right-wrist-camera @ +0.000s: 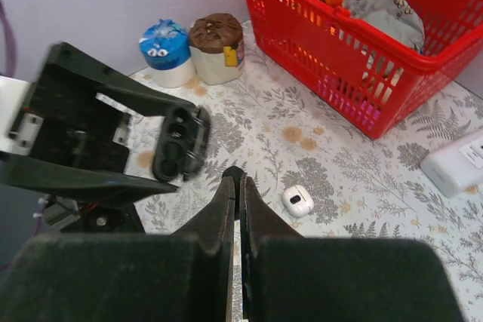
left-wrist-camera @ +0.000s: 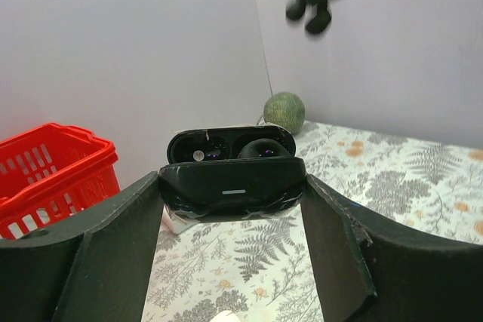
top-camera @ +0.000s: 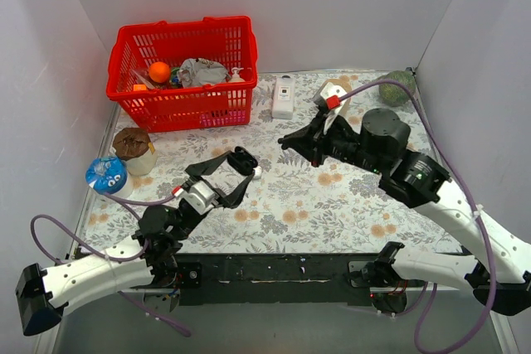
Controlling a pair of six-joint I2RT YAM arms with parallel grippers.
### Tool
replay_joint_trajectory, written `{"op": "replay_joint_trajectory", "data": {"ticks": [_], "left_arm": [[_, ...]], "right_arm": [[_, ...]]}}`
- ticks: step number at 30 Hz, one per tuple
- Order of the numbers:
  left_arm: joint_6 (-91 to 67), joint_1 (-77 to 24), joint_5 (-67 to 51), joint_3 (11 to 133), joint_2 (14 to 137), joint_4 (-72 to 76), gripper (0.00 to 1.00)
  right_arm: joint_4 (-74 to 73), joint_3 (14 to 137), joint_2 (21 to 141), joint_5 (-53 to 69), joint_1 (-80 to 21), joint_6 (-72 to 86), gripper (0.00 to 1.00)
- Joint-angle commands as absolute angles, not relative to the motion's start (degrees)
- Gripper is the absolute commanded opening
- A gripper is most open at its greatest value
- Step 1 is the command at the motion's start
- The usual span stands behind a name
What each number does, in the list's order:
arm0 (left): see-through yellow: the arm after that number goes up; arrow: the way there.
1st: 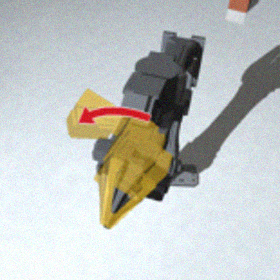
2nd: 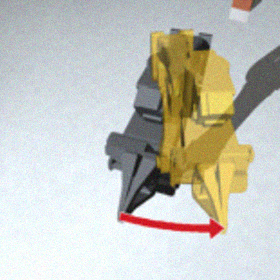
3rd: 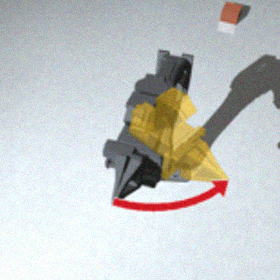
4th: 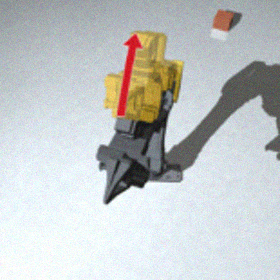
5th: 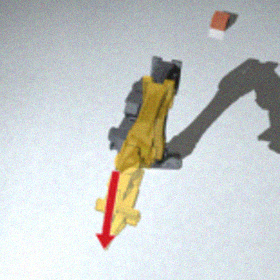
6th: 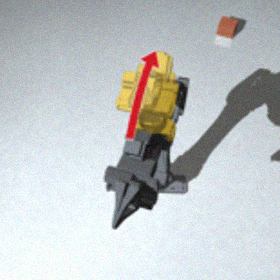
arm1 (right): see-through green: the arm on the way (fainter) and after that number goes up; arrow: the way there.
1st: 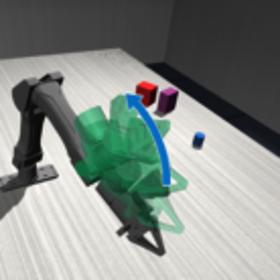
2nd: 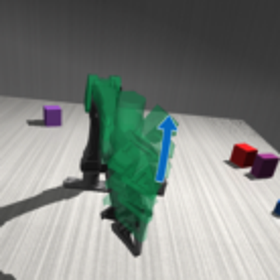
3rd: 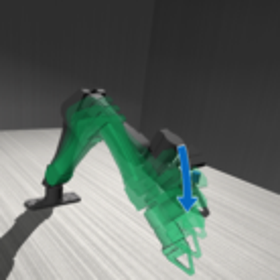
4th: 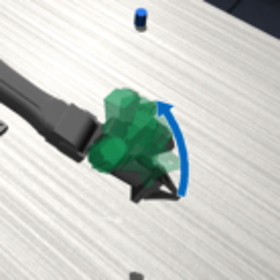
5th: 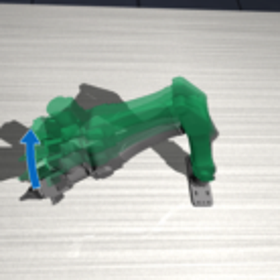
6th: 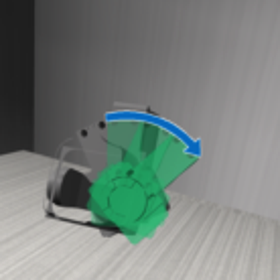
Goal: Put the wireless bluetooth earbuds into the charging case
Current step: Pick up the earbud from the center of the board, then place the earbud in the charging case.
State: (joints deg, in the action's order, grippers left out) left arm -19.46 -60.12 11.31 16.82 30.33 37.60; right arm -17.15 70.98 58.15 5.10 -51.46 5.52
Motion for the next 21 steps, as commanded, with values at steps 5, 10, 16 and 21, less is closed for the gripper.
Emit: {"op": "replay_joint_trajectory", "data": {"ticks": [5, 10, 16, 21], "left_arm": [[-14.42, -60.29, 5.37, 19.42, 37.08, 41.22, 0.0], [-10.82, -60.29, 3.17, 21.18, 39.64, 39.73, 0.0], [-7.21, -60.21, 1.76, 21.97, 39.03, 38.85, 0.0], [-6.68, -60.21, 0.27, 22.67, 37.27, 38.15, 0.0]], "right_arm": [[-29.17, 84.19, 59.67, 15.11, -53.35, 3.78, 0.01], [-33.3, 90.42, 65.56, 14.51, -54.58, 4.75, 0.01], [-36.83, 94.39, 71.36, 13.89, -55.02, 6.15, 0.01], [-37.0, 97.2, 74.52, 14.85, -55.37, 6.68, 0.01]]}}
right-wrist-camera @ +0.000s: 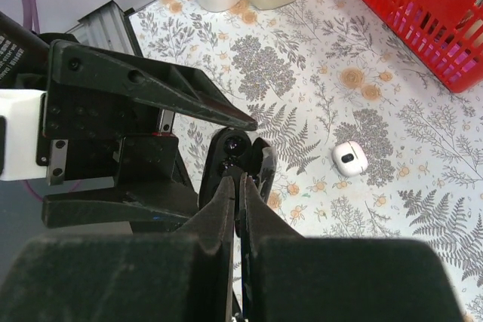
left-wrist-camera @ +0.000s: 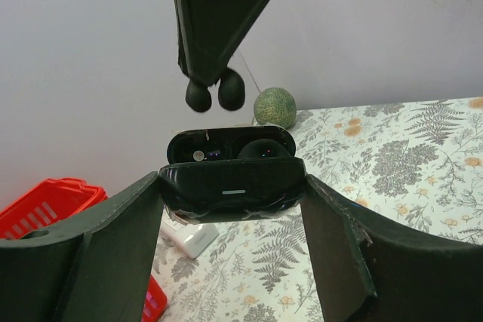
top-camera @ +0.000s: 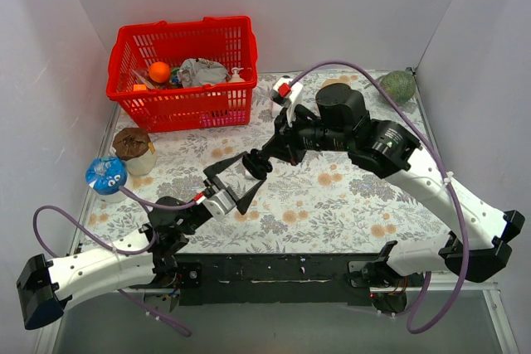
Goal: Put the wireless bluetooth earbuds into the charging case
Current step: Place the earbud in the charging case.
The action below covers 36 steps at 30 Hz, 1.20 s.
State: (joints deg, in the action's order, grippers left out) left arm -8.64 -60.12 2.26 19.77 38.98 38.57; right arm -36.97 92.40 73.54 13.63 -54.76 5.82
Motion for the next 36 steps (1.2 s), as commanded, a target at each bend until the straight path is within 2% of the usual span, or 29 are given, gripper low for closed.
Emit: {"op": "replay_joint_trajectory", "data": {"ticks": [1, 13, 36], "left_arm": [[-6.51, -60.21, 0.18, 22.85, 37.18, 37.97, 0.0], [-6.06, -60.29, -1.58, 24.17, 36.65, 39.29, 0.0], [-6.15, -60.21, -0.7, 24.26, 36.47, 41.13, 0.0]], "right_arm": [[-37.18, 97.82, 74.88, 14.94, -55.55, 6.85, 0.01], [-39.73, 103.09, 78.31, 12.66, -58.27, 7.21, 0.01], [-39.73, 102.22, 78.75, 3.43, -61.43, 11.07, 0.01]]}}
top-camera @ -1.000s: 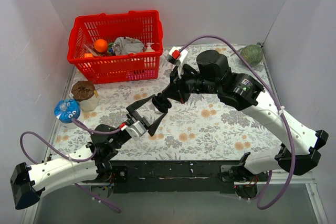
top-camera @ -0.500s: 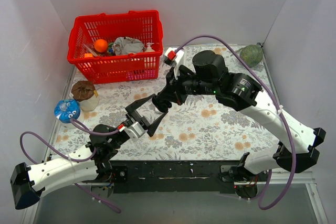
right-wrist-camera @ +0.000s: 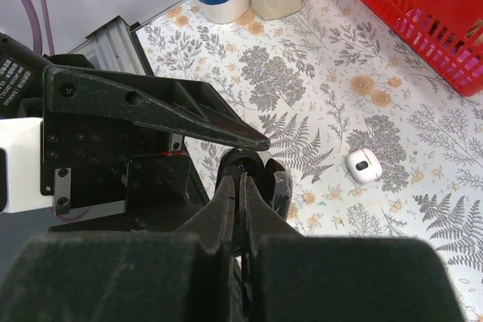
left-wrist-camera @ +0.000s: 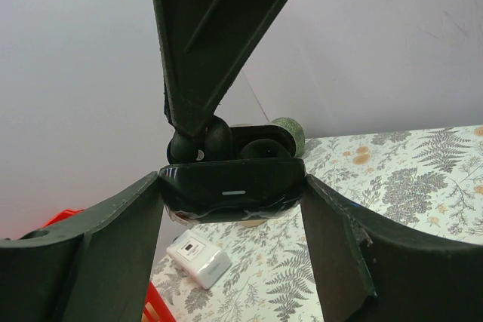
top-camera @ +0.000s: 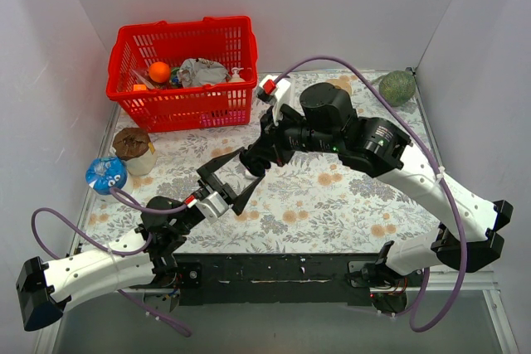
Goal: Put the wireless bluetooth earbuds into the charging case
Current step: Place the earbud in the charging case.
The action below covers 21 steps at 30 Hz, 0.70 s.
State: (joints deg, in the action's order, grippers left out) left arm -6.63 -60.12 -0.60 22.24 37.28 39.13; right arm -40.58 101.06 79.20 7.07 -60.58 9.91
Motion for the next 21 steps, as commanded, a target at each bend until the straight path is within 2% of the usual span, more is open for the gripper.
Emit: {"op": "replay_joint_trajectory", "data": {"ticks": [1, 21], "left_arm": [[-6.15, -60.29, -0.7, 24.26, 36.47, 41.22, 0.0], [-6.42, -60.29, 1.41, 24.7, 37.44, 42.19, 0.0]], "right_arm": [[-39.81, 102.13, 78.75, 3.08, -61.78, 11.25, 0.01], [-42.63, 104.76, 82.09, -8.96, -67.94, 9.32, 0.01]]}}
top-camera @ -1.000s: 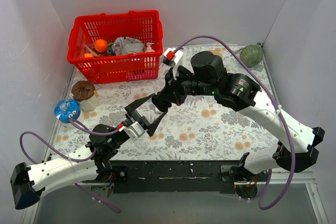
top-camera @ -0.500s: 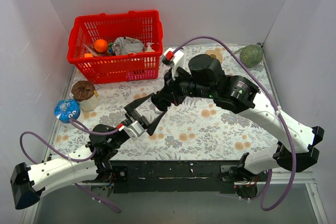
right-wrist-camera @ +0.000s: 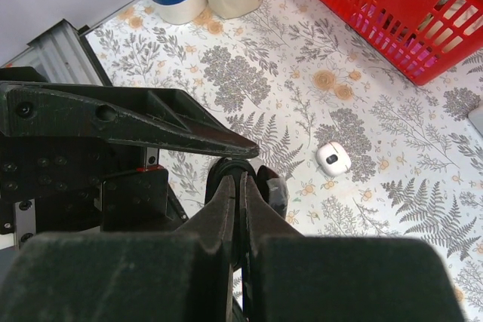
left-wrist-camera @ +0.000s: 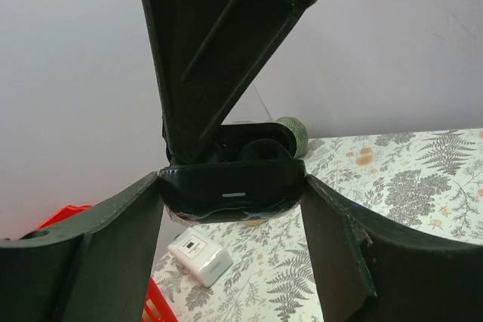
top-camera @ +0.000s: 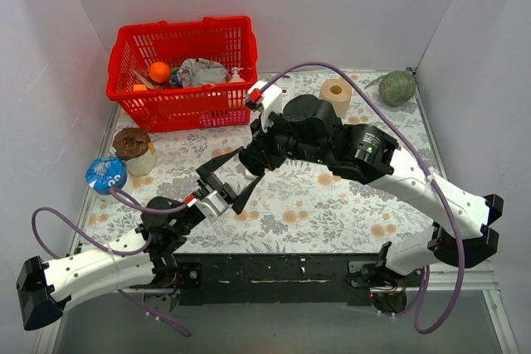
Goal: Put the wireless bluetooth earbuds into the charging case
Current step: Place the earbud in the charging case.
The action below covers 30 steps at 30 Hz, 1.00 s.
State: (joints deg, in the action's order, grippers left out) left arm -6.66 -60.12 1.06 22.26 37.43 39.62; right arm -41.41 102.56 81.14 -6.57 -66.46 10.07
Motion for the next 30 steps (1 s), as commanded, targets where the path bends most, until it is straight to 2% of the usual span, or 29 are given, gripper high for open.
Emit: {"op": "replay_joint_trajectory", "data": {"ticks": [1, 6, 7, 10, 13, 16, 20, 26, 27, 30], "left_arm": [[-6.42, -60.21, 1.41, 24.61, 37.44, 42.19, 0.0], [-6.42, -60.29, 1.49, 24.87, 37.53, 42.1, 0.0], [-6.5, -60.29, 1.41, 24.96, 37.53, 42.19, 0.0], [-6.5, -60.29, 1.49, 24.79, 37.44, 41.92, 0.0], [-6.59, -60.21, 1.5, 24.52, 37.27, 41.92, 0.0], [-6.77, -60.29, 1.67, 24.17, 37.0, 41.75, 0.0], [-7.12, -60.29, 1.85, 24.17, 36.65, 41.49, 0.0], [-7.91, -60.21, 1.67, 23.82, 35.6, 41.4, 0.0], [-8.26, -60.21, 1.58, 23.82, 35.51, 41.4, 0.0], [-8.61, -60.29, 1.5, 23.82, 35.33, 41.75, 0.0]], "right_arm": [[-42.8, 104.94, 82.26, -9.31, -68.46, 9.32, 0.01], [-42.89, 104.85, 82.09, -10.9, -68.91, 9.32, 0.02], [-42.63, 104.85, 81.92, -10.99, -69.08, 9.23, 0.12], [-41.93, 104.77, 81.04, -11.78, -68.99, 9.49, 0.27], [-40.52, 105.2, 79.98, -12.39, -69.08, 9.75, 0.36], [-39.55, 105.99, 79.02, -13.97, -69.08, 10.46, 0.42], [-37.8, 106.09, 76.13, -17.48, -68.73, 10.81, 0.44], [-34.19, 98.54, 70.06, -21.97, -65.22, 12.56, 0.42], [-34.1, 97.31, 69.7, -21.45, -64.26, 12.92, 0.39], [-34.54, 93.26, 69.61, -16.8, -60.48, 14.24, 0.17]]}}
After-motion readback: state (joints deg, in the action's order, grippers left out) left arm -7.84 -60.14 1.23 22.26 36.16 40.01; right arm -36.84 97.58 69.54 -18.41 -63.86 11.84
